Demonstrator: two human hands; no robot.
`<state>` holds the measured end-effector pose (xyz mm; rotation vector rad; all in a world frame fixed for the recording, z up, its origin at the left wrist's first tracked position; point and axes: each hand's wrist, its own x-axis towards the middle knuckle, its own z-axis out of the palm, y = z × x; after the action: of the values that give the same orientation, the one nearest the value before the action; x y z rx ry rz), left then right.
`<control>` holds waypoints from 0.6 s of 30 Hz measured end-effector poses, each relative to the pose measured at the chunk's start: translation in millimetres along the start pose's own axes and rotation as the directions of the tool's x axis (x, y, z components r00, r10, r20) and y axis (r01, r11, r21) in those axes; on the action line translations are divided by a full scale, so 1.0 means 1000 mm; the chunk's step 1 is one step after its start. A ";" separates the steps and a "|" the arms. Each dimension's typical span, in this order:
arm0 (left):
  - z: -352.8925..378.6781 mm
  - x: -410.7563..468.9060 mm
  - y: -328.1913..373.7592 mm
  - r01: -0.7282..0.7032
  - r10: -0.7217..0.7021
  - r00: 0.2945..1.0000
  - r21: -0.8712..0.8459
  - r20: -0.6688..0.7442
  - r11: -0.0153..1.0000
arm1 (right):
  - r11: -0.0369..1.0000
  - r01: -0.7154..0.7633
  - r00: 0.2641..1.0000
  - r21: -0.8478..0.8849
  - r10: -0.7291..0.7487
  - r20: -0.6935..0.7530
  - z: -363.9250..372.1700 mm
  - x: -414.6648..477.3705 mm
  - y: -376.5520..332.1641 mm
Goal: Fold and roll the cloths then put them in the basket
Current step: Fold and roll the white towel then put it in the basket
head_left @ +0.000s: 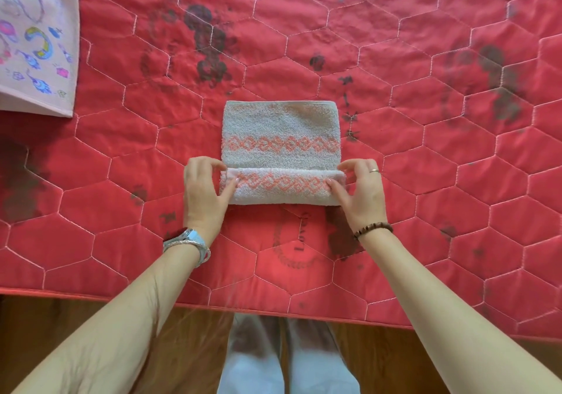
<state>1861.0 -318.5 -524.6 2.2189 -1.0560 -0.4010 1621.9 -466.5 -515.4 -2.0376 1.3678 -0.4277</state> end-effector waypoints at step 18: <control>-0.004 -0.009 -0.010 -0.271 0.228 0.902 0.070 0.366 0.960 | 0.983 0.180 0.963 -0.026 -0.170 0.209 -0.006 -0.013 0.015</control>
<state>1863.6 -305.1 -528.4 2.1203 -1.5749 -0.6557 1602.9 -460.2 -520.1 -2.1818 1.0870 -0.2536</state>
